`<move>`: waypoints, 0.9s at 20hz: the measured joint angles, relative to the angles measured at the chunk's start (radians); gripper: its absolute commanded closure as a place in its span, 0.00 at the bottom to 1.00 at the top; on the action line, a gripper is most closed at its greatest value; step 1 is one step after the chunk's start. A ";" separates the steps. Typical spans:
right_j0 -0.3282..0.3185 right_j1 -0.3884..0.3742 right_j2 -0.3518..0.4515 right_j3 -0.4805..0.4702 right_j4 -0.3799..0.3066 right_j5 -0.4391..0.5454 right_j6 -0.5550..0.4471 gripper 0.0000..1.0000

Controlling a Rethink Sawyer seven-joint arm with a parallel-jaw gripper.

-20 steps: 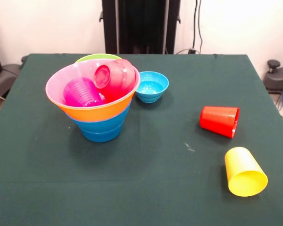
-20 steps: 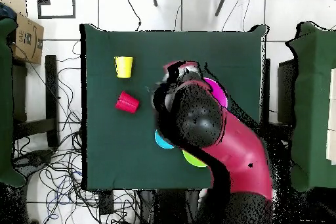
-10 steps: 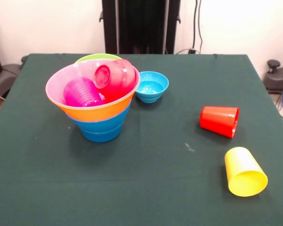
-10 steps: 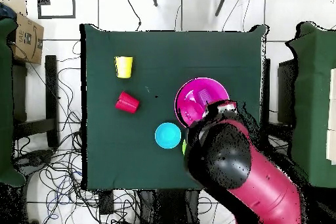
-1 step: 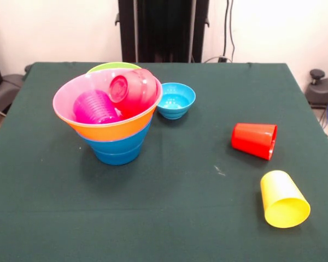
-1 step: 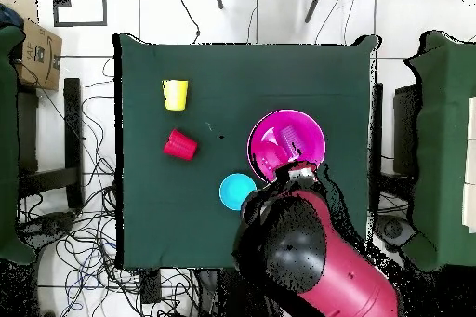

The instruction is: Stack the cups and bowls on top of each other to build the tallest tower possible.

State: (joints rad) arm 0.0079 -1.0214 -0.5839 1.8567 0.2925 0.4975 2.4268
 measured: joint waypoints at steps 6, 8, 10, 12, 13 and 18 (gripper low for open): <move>0.025 0.008 -0.012 0.033 0.022 -0.054 0.021 0.00; 0.034 0.015 -0.018 0.037 0.024 -0.065 0.027 0.00; 0.051 0.030 -0.029 0.039 0.027 -0.082 0.038 0.00; 0.063 0.041 -0.035 0.039 0.027 -0.092 0.045 0.00; 0.071 0.048 -0.038 0.040 0.029 -0.099 0.050 0.00; 0.109 0.083 -0.052 0.039 0.036 -0.111 0.072 0.00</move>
State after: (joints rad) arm 0.1165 -0.9381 -0.6359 1.8955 0.3287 0.3865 2.4992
